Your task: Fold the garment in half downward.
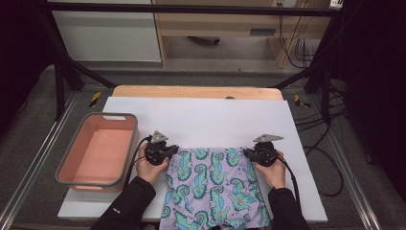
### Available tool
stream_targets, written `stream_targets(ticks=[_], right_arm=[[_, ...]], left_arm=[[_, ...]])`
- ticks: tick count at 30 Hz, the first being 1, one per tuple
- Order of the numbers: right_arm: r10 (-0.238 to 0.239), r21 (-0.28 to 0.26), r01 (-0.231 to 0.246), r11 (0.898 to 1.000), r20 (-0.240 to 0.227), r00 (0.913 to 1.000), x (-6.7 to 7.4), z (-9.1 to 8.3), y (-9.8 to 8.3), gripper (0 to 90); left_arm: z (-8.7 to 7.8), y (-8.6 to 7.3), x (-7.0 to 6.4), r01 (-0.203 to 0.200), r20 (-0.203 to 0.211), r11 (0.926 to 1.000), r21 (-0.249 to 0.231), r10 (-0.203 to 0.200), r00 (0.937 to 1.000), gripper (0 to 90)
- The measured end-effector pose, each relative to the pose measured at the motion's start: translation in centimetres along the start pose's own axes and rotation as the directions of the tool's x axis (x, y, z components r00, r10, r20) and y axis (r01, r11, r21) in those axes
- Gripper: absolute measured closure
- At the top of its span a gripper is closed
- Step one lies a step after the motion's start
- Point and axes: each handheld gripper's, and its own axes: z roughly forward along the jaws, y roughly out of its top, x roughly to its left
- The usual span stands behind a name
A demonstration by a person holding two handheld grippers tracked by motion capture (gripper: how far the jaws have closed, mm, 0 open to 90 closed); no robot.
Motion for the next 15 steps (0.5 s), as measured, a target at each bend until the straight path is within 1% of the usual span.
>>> stream_targets(ticks=[3, 4, 5, 6, 7, 8, 9, 10, 11, 12, 13, 14, 15], right_arm=[[0.001, 0.000, -0.001, 1.000, 0.002, 1.0000, -0.1, 0.0, 0.1, 87.3], [0.004, -0.005, -0.004, 1.000, 0.005, 1.0000, -0.1, 0.0, 0.1, 87.4], [0.000, -0.002, 0.000, 1.000, 0.005, 1.0000, -0.2, 0.0, 0.1, 87.3], [0.003, 0.000, -0.003, 1.000, 0.005, 1.0000, -0.2, 0.0, 0.1, 87.3], [-0.005, 0.002, 0.004, 1.000, 0.011, 0.9999, -0.2, 0.0, 0.0, 87.0], [-0.011, 0.008, 0.011, 1.000, 0.014, 0.9998, -0.1, 0.0, 0.1, 86.6], [-0.016, 0.000, 0.016, 1.000, 0.024, 0.9996, 0.0, 0.0, 0.1, 85.4], [-0.017, -0.005, 0.018, 1.000, 0.033, 0.9993, 0.0, -0.1, 0.1, 84.3], [-0.019, -0.010, 0.019, 1.000, 0.042, 0.9990, 0.1, -0.1, 0.2, 81.8], [-0.014, -0.025, 0.015, 1.000, 0.049, 0.9987, 0.0, -0.2, 0.2, 78.0], [-0.013, -0.038, 0.015, 0.999, 0.049, 0.9987, 0.1, -0.2, 0.3, 74.6], [-0.016, -0.049, 0.019, 0.999, 0.050, 0.9986, 0.0, -0.2, 0.3, 71.4], [-0.009, -0.065, 0.012, 0.998, 0.047, 0.9988, 0.0, -0.2, 0.3, 66.8]], left_arm=[[0.3, -0.1, -0.1, -0.006, 0.020, 0.9999, 0.008, 0.006, 0.9998, 86.8], [0.3, -0.1, -0.1, -0.010, 0.015, 0.9999, 0.006, 0.010, 0.9998, 85.8], [0.3, 0.0, -0.1, -0.012, 0.009, 0.9999, -0.003, 0.012, 0.9999, 82.4], [0.4, 0.0, -0.1, -0.017, -0.001, 0.9997, -0.018, 0.017, 0.9999, 75.9], [0.5, 0.1, 0.0, -0.032, -0.020, 0.9988, -0.036, 0.032, 0.9993, 65.8], [0.5, 0.2, 0.1, -0.053, -0.048, 0.9974, -0.049, 0.050, 0.9976, 58.1], [0.5, 0.3, 0.2, -0.069, -0.069, 0.9970, -0.036, 0.066, 0.9954, 51.2], [0.6, 0.5, 0.3, -0.071, -0.075, 0.9974, -0.015, 0.070, 0.9947, 50.1], [0.7, 0.6, 0.5, -0.066, -0.070, 0.9978, 0.007, 0.067, 0.9953, 48.2], [0.9, 0.6, 0.6, -0.062, -0.062, 0.9979, 0.017, 0.063, 0.9960, 46.7], [1.1, 0.6, 0.7, -0.065, -0.059, 0.9977, 0.022, 0.066, 0.9961, 46.4], [1.4, 0.6, 0.7, -0.075, -0.049, 0.9967, 0.032, 0.077, 0.9959, 46.3], [1.6, 0.7, 0.6, -0.084, -0.043, 0.9956, 0.042, 0.086, 0.9954, 46.4]])
